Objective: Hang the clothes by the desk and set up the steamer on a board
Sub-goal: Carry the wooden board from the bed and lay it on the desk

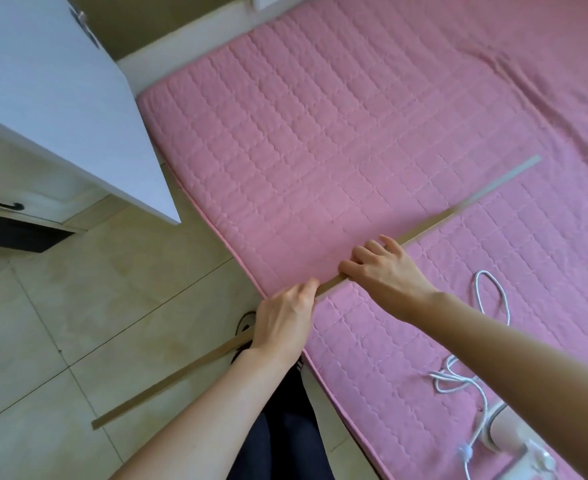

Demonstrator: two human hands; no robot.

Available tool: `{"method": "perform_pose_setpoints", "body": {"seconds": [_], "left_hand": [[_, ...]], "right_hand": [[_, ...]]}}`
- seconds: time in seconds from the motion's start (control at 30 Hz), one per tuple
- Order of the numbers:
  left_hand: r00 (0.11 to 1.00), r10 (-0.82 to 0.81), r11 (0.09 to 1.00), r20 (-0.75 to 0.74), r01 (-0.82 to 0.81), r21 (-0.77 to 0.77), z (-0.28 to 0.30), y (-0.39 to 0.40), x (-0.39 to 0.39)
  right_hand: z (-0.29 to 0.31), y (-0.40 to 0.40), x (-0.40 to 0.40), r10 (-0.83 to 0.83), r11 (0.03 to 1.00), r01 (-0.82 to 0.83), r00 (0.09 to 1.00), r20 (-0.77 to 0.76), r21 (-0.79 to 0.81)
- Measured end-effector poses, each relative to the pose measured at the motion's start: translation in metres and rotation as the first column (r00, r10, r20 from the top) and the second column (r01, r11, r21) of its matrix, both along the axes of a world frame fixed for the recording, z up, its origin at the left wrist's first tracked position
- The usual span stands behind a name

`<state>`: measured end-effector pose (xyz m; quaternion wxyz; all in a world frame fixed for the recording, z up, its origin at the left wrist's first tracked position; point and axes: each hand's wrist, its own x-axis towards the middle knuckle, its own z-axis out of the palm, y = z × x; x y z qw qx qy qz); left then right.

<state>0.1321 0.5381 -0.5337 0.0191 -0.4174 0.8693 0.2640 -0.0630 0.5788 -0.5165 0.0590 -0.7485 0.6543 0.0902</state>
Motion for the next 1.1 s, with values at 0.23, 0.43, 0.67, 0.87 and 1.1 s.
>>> {"method": "perform_pose_setpoints", "body": {"seconds": [0.23, 0.43, 0.67, 0.87, 1.1], "left_hand": [[1.0, 0.028, 0.99, 0.007, -0.027, -0.137, 0.057, 0.006, 0.054], [0.994, 0.09, 0.968, -0.067, -0.103, -0.23, 0.123, 0.002, 0.101], [0.965, 0.206, 0.901, -0.162, -0.252, -0.353, 0.197, -0.006, 0.154], [0.943, 0.234, 0.856, -0.239, -0.316, -0.409, 0.239, -0.005, 0.207], [0.922, 0.29, 0.803, -0.257, -0.381, -0.459, 0.262, 0.002, 0.284]], "right_hand": [[0.043, 0.013, 0.042, 0.03, 0.998, -0.022, 0.988, 0.15, -0.059], [0.105, 0.006, 0.085, 0.082, 0.996, -0.07, 0.97, 0.229, -0.061], [0.177, -0.013, 0.138, 0.118, 0.985, -0.074, 0.945, 0.304, -0.153], [0.225, -0.025, 0.19, 0.212, 0.952, -0.1, 0.898, 0.385, -0.29], [0.253, -0.037, 0.266, 0.278, 0.925, -0.134, 0.876, 0.393, -0.356]]}}
